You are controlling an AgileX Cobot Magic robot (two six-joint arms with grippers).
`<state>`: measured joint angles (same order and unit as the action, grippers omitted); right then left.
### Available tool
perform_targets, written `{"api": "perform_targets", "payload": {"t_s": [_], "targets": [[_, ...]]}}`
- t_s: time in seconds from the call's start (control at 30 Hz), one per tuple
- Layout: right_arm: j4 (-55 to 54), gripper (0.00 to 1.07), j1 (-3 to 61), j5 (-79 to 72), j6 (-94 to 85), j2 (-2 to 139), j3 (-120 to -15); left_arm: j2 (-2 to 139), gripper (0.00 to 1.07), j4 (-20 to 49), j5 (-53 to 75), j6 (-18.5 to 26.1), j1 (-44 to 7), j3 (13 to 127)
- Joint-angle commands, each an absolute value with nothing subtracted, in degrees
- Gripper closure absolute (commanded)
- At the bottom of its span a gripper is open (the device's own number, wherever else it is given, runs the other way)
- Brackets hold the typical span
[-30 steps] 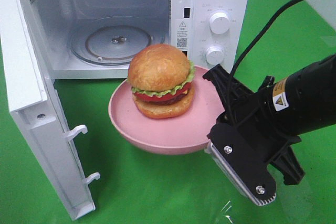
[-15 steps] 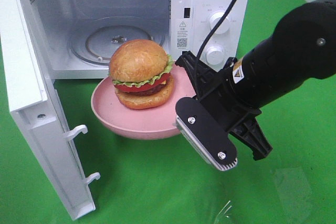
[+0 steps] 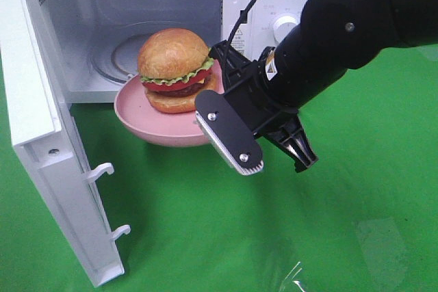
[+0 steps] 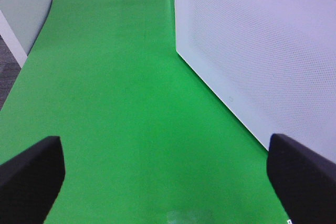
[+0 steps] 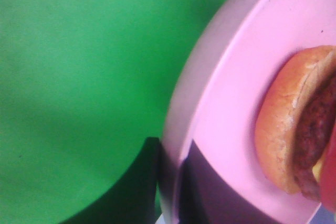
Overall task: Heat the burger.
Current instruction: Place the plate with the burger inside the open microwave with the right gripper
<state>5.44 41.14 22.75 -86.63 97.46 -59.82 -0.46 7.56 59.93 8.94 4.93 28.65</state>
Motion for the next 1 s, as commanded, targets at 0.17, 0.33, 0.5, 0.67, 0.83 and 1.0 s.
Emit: {"api": "perform_targets", "payload": {"t_s": [0.17,0.33,0.5,0.67,0.83,1.0], "targets": [[6.5,1.07,41.0,17.2,-84.6,100.3,-65.0,-1.6,0.03,8.1,59.4,8.6,4.8,28.5],[6.4,1.07,41.0,16.1,-83.9,103.0,-67.3,-1.6,0.03,8.1,59.4,8.6,4.8,28.5],[6.3,1.07,41.0,15.6,-83.7,105.6,-69.9,-1.6,0.03,8.1,59.4,8.6,4.8,28.5],[6.4,1.07,41.0,15.6,-82.4,108.7,-73.3,-1.6,0.03,8.1,59.4,8.6,4.8,28.5],[6.4,1.07,41.0,15.5,-82.0,111.5,-76.2,-1.6,0.03,8.1,59.4,8.6,4.8,28.5],[8.8,1.07,41.0,15.8,-78.3,113.8,-79.9,-1.6,0.03,8.1,59.4,8.6,4.8,28.5]]}}
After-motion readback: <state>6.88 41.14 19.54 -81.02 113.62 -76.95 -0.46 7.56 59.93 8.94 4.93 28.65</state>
